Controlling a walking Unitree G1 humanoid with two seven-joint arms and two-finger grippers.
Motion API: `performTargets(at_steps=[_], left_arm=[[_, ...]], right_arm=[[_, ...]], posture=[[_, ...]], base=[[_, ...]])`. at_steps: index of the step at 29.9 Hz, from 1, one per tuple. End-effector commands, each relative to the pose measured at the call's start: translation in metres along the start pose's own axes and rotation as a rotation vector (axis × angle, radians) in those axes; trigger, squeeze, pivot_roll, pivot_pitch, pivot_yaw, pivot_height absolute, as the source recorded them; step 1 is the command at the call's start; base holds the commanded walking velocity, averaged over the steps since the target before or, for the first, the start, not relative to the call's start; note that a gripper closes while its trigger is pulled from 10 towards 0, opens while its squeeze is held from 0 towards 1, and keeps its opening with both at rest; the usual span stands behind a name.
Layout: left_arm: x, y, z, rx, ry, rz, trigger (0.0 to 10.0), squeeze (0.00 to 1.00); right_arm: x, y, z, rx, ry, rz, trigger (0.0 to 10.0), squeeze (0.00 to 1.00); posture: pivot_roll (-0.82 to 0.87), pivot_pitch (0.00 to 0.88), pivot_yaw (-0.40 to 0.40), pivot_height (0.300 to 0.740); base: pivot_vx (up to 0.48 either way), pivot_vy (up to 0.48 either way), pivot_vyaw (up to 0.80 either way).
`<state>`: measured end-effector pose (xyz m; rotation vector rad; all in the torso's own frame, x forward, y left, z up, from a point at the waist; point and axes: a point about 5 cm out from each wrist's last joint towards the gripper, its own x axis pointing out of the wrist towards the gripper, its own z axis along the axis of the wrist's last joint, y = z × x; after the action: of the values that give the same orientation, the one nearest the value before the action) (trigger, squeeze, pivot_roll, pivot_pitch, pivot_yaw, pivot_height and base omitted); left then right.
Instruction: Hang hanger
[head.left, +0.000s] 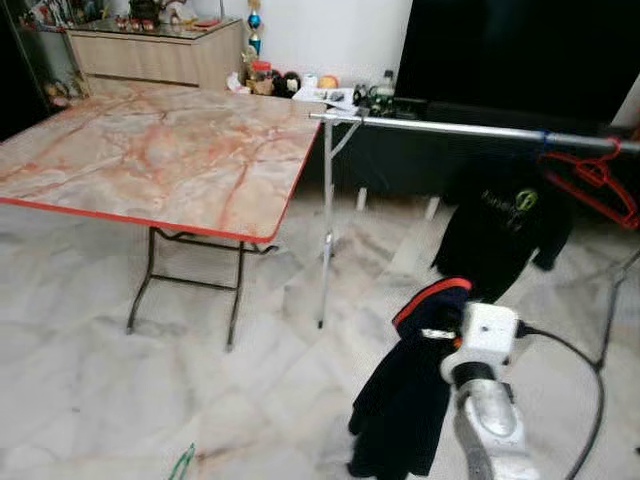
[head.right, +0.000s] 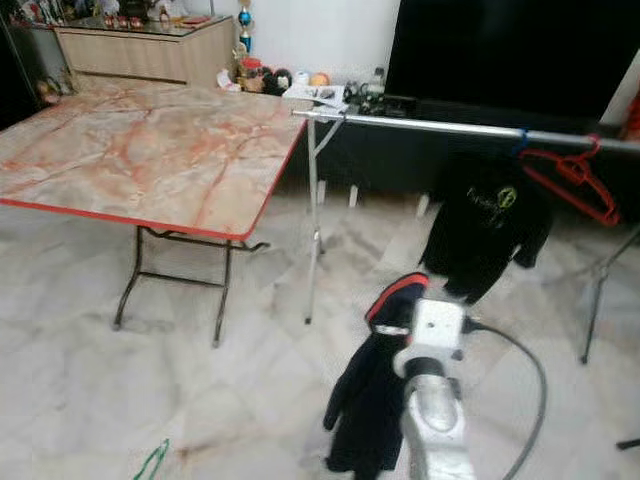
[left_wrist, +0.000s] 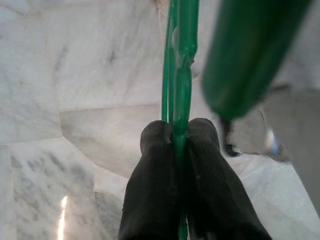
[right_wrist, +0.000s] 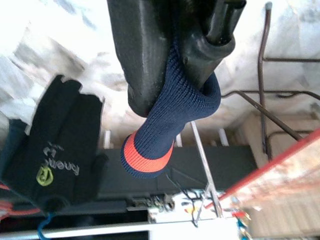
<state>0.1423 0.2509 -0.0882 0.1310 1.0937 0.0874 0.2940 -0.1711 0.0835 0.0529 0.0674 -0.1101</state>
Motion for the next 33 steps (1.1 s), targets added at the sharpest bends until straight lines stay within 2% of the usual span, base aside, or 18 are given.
performTargets(at_steps=[1,33], left_arm=[[-0.0005,0.0047,0.0003,-0.003,0.002,0.014,10.0,0.0],[0.0008,0.0012,0.0046,-0.031,0.001,0.009,10.0,0.0]], right_arm=[[0.004,0.0055,0.0116,0.008,-0.044,0.015,10.0,0.0],[0.0106,0.0089,0.0164,0.0,-0.055,0.025,10.0,0.0]], posture=[[0.1,0.0,-0.033,0.74],[0.11,0.0,-0.038,0.74]], base=[[0.0,0.36,0.0],[0.0,0.36,0.0]])
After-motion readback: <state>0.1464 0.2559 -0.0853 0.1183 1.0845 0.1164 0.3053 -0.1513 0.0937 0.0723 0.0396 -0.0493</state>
